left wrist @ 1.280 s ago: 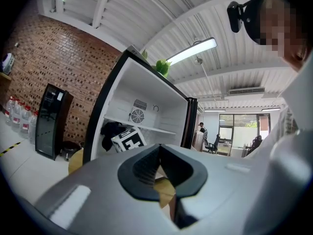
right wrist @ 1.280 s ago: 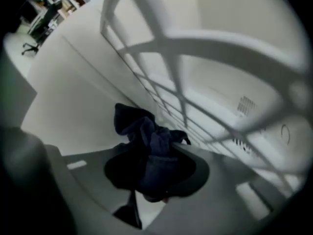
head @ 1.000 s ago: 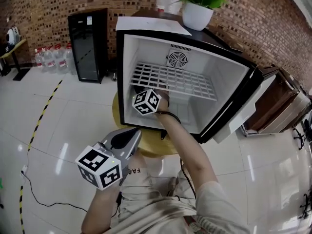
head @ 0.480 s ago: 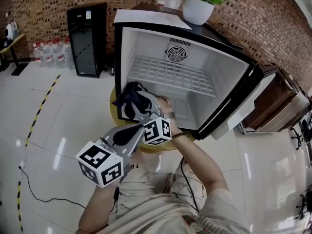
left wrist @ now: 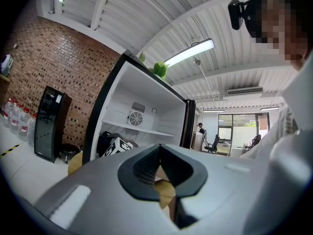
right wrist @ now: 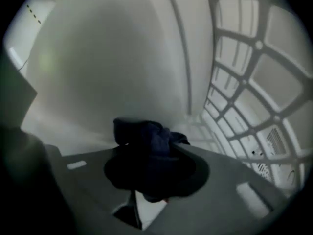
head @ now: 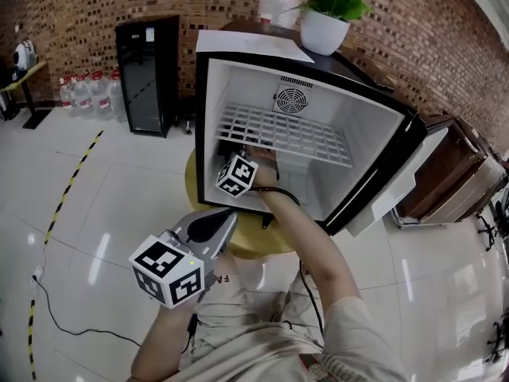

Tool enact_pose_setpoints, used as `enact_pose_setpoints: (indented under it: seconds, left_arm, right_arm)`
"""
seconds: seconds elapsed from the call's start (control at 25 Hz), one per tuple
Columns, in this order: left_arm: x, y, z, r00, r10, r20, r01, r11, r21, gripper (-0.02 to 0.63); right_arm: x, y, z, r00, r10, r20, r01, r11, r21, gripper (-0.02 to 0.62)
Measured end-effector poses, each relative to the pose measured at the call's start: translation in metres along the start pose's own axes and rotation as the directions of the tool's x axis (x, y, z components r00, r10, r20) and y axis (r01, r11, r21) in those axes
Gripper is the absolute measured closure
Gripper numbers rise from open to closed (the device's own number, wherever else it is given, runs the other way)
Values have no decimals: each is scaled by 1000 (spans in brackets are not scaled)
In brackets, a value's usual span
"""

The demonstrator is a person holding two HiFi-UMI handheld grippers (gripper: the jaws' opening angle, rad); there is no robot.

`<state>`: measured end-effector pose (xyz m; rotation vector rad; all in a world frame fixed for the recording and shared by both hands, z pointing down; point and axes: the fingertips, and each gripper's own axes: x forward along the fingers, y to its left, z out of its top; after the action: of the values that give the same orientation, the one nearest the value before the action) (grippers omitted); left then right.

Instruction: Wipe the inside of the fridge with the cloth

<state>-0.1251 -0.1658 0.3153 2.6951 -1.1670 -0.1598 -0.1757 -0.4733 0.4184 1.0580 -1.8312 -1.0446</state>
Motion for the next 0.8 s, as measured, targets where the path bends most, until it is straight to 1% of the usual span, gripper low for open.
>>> enact_pose_setpoints:
  seconds: [0.08, 0.16, 0.24, 0.32, 0.4, 0.44, 0.56, 0.6, 0.64, 0.68, 0.76, 0.8]
  left_arm:
    - [-2, 5, 2, 1000, 12, 5, -12, 1000, 0, 595]
    - [-4, 11, 4, 1000, 26, 12, -26, 1000, 1, 595]
    - [-6, 13, 7, 999, 35, 24, -35, 999, 3, 596]
    - [-9, 14, 13, 998, 41, 50, -41, 999, 0, 596]
    - [-12, 14, 19, 996, 46, 83, -46, 999, -9, 596]
    - [-12, 15, 20, 995, 49, 92, -48, 999, -15, 596]
    - [-10, 15, 16, 995, 54, 89, -52, 998, -24, 596]
    - [-10, 14, 15, 995, 54, 84, -52, 998, -25, 596]
    - [-11, 13, 15, 995, 56, 82, -54, 998, -24, 596]
    - [-12, 13, 17, 995, 58, 84, -57, 998, -19, 597]
    - [-14, 16, 21, 994, 67, 89, -67, 998, -7, 597]
    - [-14, 17, 21, 994, 71, 88, -71, 997, -5, 597]
  right_arm:
    - [9, 1, 3, 1000, 14, 8, -14, 1000, 19, 487]
    - [4, 3, 3, 998, 34, 57, -37, 998, 49, 488]
    - [-21, 11, 10, 989, 64, 132, -72, 996, 61, 488]
    - [-58, 21, 24, 974, 73, 213, -83, 996, 40, 488]
    - [-98, 29, 42, 950, 68, 305, -80, 997, 25, 489]
    - [-120, 31, 53, 932, 70, 356, -82, 996, 19, 488]
    - [-181, 42, 79, 862, 105, 496, -121, 993, 0, 488]
    - [-193, 44, 78, 853, 107, 511, -126, 992, 2, 488]
    - [-195, 41, 72, 861, 99, 499, -119, 993, 10, 488]
    - [-185, 35, 60, 882, 84, 464, -104, 994, 19, 488]
    - [-144, 20, 32, 935, 52, 350, -67, 997, 31, 488]
    - [-119, 16, 18, 956, 43, 289, -53, 998, 29, 488]
